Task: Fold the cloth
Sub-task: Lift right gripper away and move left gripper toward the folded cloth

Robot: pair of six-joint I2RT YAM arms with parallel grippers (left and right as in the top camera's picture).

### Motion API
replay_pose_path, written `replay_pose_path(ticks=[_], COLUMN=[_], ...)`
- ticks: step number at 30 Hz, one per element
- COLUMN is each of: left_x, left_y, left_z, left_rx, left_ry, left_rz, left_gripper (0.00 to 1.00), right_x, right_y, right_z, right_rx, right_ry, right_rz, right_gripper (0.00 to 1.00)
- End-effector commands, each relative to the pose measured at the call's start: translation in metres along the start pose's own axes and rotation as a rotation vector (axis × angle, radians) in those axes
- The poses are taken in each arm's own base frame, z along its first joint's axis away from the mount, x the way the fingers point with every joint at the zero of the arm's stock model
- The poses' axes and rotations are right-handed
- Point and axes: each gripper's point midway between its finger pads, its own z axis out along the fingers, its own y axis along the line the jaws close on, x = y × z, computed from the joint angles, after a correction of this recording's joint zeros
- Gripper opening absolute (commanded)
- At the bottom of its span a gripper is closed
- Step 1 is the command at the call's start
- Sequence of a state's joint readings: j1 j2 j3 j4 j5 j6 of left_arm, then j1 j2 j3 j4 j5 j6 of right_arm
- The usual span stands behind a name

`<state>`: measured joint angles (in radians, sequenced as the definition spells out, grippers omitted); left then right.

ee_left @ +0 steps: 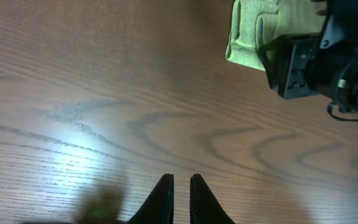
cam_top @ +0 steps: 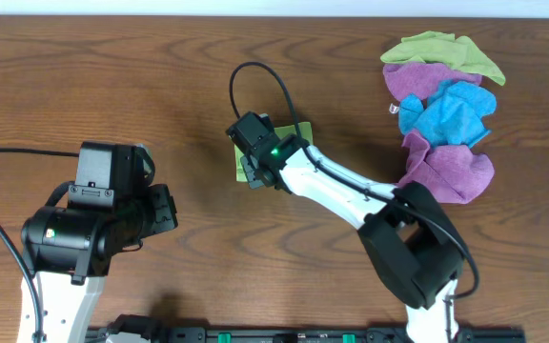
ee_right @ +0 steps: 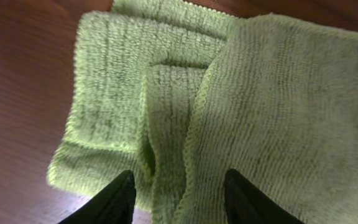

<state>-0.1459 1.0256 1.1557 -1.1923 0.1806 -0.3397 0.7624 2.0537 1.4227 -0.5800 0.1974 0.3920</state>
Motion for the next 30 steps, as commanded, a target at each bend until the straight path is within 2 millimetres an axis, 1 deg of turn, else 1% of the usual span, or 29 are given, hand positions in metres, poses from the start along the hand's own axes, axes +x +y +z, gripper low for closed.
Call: replay_pose_path(ticks=[1, 6, 9, 10, 11, 12, 13, 19, 23, 26, 30], left_x=[-0.001, -0.001, -0.001, -0.001, -0.001, -0.001, -0.001, -0.001, -0.001, -0.001, -0.002], left_y=[-0.001, -0.001, -0.001, -0.001, -0.001, -0.001, -0.001, -0.001, -0.001, -0.001, -0.001], left_z=[-0.001, -0.001, -0.001, -0.001, -0.001, -0.001, -0.001, -0.001, -0.001, -0.001, -0.001], left_rx=[0.006, 0.005, 0.005, 0.005, 0.005, 0.005, 0.005, 0.005, 0.005, 0.005, 0.007], left_ry=[-0.002, -0.002, -0.002, -0.002, -0.002, -0.002, -0.002, -0.002, -0.002, -0.003, -0.007], left_rz=[0.002, 0.002, 0.002, 0.002, 0.002, 0.002, 0.002, 0.002, 0.002, 0.003, 0.003], left_gripper=[0.11, 0.11, 0.11, 0.11, 0.11, 0.11, 0.11, 0.11, 0.11, 0.11, 0.11], right_x=[-0.005, -0.006, -0.003, -0.003, -0.002, -0.002, -0.002, -0.007, -0.025, -0.042, -0.049], right_y=[-0.004, -0.005, -0.005, -0.005, -0.005, -0.006, -0.006, -0.006, -0.003, 0.007, 0.029], right_z=[0.004, 0.007, 0.011, 0.012, 0.013, 0.014, 0.014, 0.010, -0.008, -0.026, -0.036], right_rx=[0.024, 0.033, 0.038, 0.039, 0.043, 0.044, 0.045, 0.048, 0.037, 0.003, -0.072], right_ry=[-0.018, -0.024, -0.013, -0.012, -0.009, -0.008, -0.008, -0.018, -0.042, -0.063, -0.075], right_rz=[-0.007, -0.007, -0.010, -0.010, -0.011, -0.010, -0.010, -0.006, 0.028, 0.031, 0.019], right_gripper=[0.44, 0.43, 0.30, 0.28, 0.14, 0.05, 0.02, 0.01, 0.01, 0.01, 0.02])
